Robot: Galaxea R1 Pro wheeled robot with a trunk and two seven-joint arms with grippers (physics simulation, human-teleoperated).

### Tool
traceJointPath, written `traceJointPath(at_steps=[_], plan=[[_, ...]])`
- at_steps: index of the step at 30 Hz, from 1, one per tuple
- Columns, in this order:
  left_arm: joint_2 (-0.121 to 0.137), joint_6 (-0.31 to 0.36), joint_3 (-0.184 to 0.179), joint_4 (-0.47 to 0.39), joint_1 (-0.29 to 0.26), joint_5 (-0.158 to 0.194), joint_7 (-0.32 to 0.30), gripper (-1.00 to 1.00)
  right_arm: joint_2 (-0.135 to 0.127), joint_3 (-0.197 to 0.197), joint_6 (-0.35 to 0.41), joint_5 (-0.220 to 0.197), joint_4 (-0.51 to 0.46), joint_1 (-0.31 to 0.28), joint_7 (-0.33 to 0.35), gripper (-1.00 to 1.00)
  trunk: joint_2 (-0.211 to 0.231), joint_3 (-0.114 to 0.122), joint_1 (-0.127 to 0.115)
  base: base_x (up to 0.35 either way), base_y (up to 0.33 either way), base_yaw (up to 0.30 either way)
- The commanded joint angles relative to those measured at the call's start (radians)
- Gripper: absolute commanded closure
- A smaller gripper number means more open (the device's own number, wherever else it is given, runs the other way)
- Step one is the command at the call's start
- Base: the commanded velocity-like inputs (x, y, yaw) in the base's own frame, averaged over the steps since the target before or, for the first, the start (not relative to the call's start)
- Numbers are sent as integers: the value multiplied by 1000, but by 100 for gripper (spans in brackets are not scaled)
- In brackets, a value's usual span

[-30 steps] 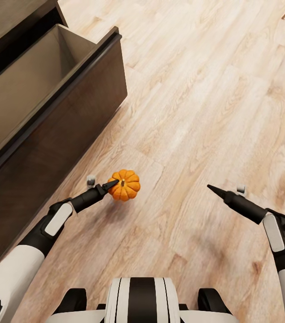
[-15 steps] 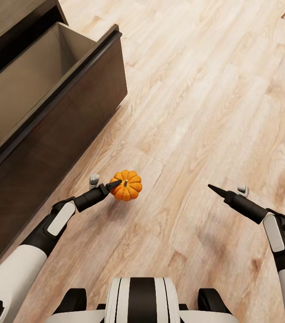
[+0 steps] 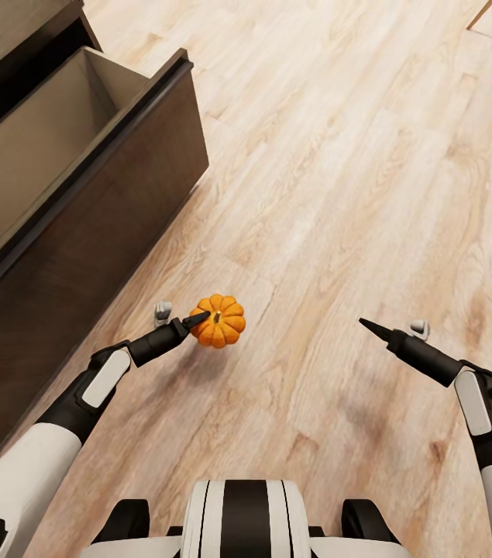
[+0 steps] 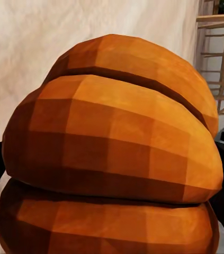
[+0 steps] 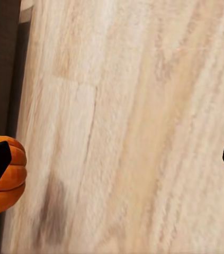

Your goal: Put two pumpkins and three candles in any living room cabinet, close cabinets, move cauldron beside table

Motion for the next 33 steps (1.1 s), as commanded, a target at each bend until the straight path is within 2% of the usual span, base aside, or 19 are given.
traceJointPath(at_steps=[1,9,16,19,23,25,29,33], plan=[[0,0,0,0,0,1,0,100,0,0,0,0,0,0,0,-100,0,0,0,112,126,-5],[0,1,0,-1,0,1,0,100,1,0,0,1,-3,0,0,-100,0,2,0,178,197,-33],[-3,0,-7,-4,3,0,0,100,0,0,0,-7,3,0,2,-100,0,10,0,28,26,-131],[-28,3,-26,-1,3,-3,3,100,1,0,0,-9,4,0,3,-100,1,22,-2,1,1,-12],[-37,10,-31,-1,2,-1,3,100,2,1,1,-10,4,0,4,-100,2,38,-4,0,0,-2],[-41,48,-35,-3,1,-3,3,100,3,2,0,-10,5,0,2,-100,2,45,-5,0,0,0],[-76,172,-42,-9,-2,-7,4,100,3,2,6,-8,6,0,2,-100,3,62,-6,0,0,-78],[-82,192,-43,-9,-4,-8,4,100,2,2,7,-10,6,0,3,-100,4,80,-8,0,0,-235]])
